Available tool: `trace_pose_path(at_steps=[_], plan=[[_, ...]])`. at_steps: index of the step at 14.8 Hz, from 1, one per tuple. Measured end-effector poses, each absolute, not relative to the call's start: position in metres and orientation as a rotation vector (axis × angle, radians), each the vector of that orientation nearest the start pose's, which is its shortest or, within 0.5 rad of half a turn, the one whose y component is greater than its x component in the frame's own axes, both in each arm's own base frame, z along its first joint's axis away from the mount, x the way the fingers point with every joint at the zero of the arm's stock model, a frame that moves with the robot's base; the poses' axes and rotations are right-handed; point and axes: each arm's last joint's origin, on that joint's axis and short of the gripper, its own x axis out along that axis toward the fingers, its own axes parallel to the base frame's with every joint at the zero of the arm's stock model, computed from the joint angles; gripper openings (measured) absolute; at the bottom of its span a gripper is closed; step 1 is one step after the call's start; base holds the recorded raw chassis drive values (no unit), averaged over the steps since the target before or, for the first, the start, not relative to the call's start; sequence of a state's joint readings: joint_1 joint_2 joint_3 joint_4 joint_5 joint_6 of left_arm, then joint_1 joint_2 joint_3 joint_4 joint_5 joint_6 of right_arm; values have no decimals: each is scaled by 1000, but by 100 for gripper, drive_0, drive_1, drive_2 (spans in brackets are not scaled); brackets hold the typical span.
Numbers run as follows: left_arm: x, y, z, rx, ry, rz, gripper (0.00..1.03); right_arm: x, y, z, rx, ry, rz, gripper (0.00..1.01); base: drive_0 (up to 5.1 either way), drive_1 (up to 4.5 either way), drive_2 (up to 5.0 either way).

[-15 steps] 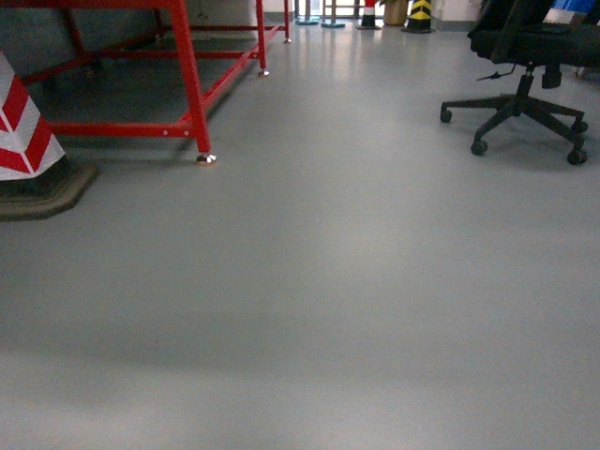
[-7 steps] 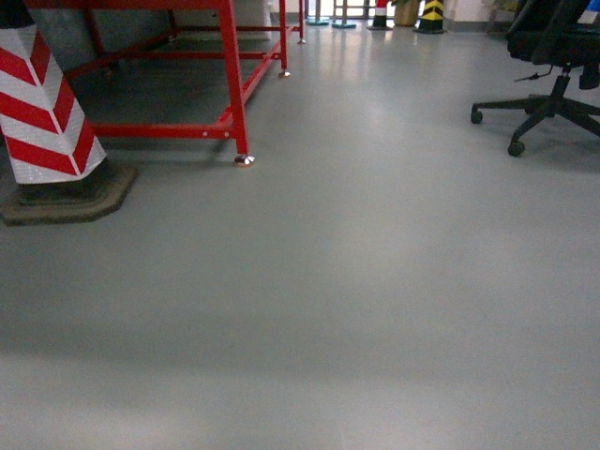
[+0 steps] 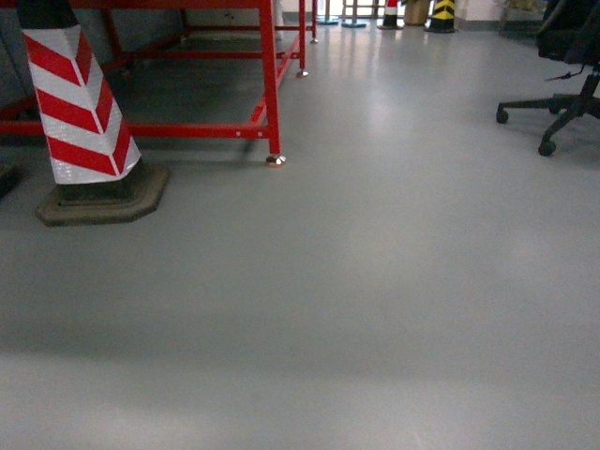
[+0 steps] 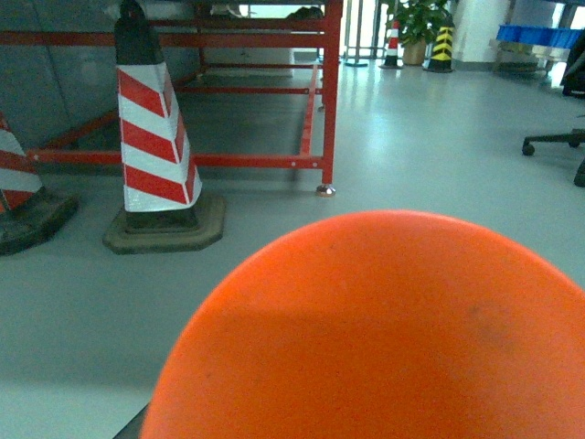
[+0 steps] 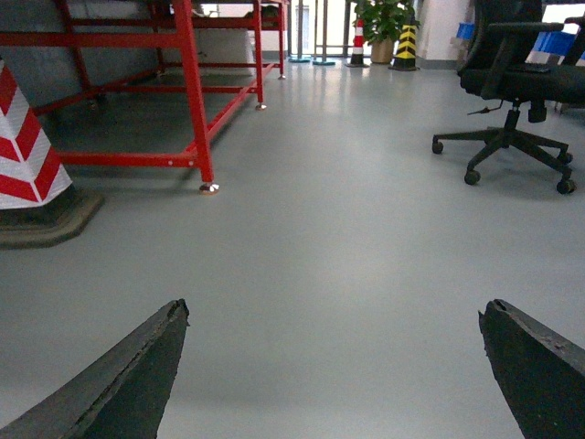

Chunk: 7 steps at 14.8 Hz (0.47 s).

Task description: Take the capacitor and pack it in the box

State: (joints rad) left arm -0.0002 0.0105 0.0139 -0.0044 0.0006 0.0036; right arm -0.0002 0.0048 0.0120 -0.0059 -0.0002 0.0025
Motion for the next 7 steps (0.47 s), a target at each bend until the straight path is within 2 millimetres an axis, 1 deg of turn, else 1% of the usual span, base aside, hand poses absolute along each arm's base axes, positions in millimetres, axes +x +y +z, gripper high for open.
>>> trace_pose_path(at_steps=[7], plan=[[98, 0, 167, 4, 4, 0, 43, 97, 0, 167, 2, -5, 0, 98, -496, 240, 240]])
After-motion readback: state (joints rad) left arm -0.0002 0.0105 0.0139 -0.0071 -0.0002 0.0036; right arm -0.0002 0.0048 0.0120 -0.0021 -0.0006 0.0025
